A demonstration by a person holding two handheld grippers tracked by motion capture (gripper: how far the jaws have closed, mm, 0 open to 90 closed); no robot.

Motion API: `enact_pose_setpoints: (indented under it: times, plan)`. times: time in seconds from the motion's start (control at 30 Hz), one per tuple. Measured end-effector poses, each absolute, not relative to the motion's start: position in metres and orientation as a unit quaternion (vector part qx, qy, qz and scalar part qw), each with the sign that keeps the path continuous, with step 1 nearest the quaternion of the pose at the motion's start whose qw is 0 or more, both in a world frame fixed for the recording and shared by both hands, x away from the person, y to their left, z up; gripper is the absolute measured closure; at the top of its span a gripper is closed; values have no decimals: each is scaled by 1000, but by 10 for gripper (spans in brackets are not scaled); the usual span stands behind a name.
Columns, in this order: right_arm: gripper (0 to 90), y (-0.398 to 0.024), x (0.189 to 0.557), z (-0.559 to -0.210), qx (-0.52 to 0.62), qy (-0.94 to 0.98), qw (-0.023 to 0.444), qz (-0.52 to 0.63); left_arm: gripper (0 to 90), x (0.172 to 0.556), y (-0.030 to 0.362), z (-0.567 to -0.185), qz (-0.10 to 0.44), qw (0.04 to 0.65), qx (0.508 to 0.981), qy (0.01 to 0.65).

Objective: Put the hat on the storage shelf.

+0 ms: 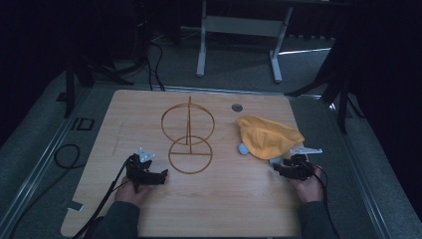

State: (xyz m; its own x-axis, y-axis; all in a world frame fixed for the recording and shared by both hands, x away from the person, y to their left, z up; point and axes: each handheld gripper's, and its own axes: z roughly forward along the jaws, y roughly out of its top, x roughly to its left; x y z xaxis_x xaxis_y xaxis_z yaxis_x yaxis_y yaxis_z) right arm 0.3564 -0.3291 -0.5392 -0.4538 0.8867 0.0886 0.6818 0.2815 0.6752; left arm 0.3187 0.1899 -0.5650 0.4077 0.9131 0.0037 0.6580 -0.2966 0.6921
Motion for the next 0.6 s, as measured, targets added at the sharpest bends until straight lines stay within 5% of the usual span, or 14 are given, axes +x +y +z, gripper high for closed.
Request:
enact_pose_setpoints:
  times: [0.6]
  plan:
    - [400, -309, 368, -551, 493, 789, 189, 314, 19, 319, 190, -565, 205, 312, 779, 504]
